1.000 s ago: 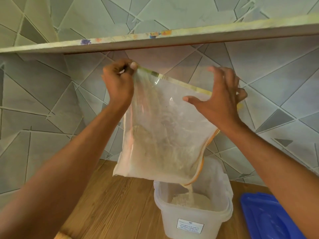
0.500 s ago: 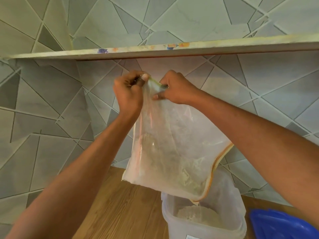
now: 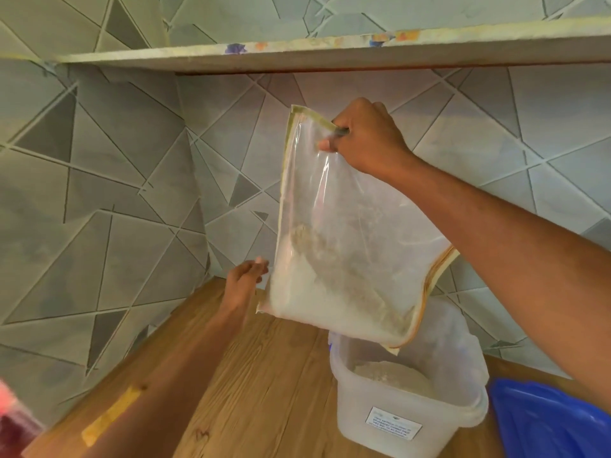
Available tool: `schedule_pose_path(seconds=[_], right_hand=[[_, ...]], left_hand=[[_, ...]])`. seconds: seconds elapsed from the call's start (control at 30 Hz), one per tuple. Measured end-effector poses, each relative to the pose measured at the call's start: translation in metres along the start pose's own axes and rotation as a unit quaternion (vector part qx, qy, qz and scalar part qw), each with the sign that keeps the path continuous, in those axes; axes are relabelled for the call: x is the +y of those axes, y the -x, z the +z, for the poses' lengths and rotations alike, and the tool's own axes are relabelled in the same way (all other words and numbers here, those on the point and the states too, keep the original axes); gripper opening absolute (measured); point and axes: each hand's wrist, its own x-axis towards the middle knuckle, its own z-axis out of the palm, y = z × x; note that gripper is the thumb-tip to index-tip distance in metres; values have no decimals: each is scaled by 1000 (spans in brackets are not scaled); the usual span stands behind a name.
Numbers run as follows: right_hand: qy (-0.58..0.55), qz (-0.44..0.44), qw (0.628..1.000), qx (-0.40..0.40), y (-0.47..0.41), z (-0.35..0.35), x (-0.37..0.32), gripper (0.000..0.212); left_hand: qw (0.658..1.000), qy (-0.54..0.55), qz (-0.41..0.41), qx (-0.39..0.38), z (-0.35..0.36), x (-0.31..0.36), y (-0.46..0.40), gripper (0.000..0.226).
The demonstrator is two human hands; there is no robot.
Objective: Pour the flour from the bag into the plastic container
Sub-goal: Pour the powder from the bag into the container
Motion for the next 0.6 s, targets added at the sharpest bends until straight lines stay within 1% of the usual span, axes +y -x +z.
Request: schedule_pose_path(seconds=[0.07, 0.1, 0.17, 0.2, 0.27, 0.33, 0.4, 0.43, 0.5, 0.6], right_hand=[[4, 0, 1000, 5, 3, -2, -1, 45], [7, 1, 1000, 9, 4, -3, 0, 43], [10, 3, 1000, 19, 6, -3, 0, 38], [11, 6, 1000, 26, 7, -3, 1, 35], [13, 11, 999, 35, 9, -4, 1, 32], [14, 14, 999, 34, 10, -7, 3, 38], [18, 16, 999, 33, 12, -10, 6, 45], [18, 17, 999, 37, 12, -12, 9, 45], [7, 23, 999, 44, 13, -19, 17, 45], [-22, 21, 999, 24, 15, -33, 27, 53]], left_hand=[[994, 39, -102, 7, -6, -38, 11, 21], [986, 82, -143, 8, -7, -54, 14, 23], [966, 189, -175, -4, -10, -77, 19, 28], [954, 244, -176, -11, -10, -84, 21, 27], [932, 318, -172, -4, -10, -88, 23, 25], [922, 350, -167, 11, -7, -86, 25, 22], [921, 351, -166, 35, -2, -83, 25, 12], [924, 343, -161, 44, -1, -80, 25, 12], [935, 321, -141, 51, 5, -74, 23, 16], [941, 315, -108, 65, 12, -60, 21, 23]])
